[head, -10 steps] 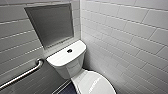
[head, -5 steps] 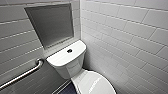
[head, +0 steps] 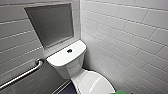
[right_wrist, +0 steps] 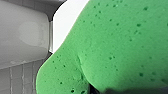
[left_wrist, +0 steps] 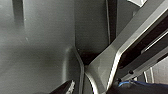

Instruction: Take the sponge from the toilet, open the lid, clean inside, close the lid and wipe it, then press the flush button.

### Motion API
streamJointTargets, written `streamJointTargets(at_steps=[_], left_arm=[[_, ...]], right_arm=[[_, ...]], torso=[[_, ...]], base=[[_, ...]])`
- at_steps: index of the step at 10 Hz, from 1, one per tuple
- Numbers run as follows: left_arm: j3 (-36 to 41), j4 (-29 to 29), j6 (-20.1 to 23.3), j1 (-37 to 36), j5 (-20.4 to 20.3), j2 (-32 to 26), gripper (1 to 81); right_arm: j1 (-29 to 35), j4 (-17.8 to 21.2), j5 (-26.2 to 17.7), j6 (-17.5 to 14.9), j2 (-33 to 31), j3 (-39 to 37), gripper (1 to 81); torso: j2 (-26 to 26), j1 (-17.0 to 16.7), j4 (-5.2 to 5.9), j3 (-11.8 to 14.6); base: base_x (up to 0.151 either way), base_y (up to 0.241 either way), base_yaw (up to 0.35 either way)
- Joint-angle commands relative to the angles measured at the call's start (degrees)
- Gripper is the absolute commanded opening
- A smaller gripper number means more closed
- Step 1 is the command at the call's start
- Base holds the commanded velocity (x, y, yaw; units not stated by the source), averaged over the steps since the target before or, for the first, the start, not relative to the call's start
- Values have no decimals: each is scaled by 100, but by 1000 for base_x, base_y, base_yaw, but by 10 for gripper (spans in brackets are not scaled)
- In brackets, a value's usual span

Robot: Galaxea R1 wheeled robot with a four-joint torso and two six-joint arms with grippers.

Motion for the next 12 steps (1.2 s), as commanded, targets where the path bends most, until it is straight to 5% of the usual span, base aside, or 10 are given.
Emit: streamJointTargets(at_steps=[1,8,12], left_arm=[[169,47,48,9,411,-52,811],[134,47,39,-70,437,-26,811],[125,30,39,-70,446,-34,811]], right_arm=[[1173,-164,-1334,-84,130,-168,10],[2755,-295,-3118,-14,2704,-2919,10],[3107,-1043,-3084,-5,3935,-3981,10]], torso=[[0,0,0,0],[0,0,0,0],[0,0,0,-2]], base=[[0,0,0],[0,0,0],[0,0,0]])
